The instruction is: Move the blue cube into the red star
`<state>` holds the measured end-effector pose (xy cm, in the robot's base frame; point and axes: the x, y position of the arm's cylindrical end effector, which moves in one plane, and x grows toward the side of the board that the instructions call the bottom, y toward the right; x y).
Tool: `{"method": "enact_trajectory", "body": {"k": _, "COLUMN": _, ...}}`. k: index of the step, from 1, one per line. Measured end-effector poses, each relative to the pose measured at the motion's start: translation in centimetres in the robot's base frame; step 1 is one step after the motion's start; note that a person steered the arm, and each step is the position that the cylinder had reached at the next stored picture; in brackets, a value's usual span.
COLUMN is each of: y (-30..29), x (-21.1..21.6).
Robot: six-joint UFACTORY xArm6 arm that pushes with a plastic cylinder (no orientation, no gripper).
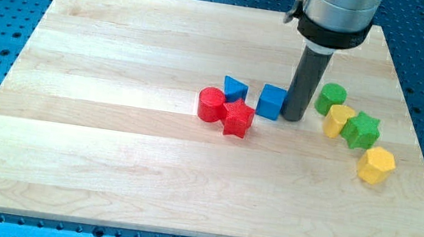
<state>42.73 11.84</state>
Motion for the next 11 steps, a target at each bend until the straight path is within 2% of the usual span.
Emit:
{"method": "enact_trajectory", "body": {"k": 1, "y": 1.8, "x": -2.3}}
{"method": "enact_trajectory", "body": {"k": 3, "y": -1.1, "x": -3.2}}
{"method": "enact_trajectory", "body": {"k": 5, "y": -5.2, "x": 0.5}}
{"method": "enact_trajectory", "body": {"k": 8, "y": -0.7, "x": 0.7}}
{"method": "enact_trajectory", "body": {"k": 10, "y": -4.8, "x": 5.2}}
{"method": "enact_trajectory", "body": {"k": 11, "y": -4.8, "x": 5.2}}
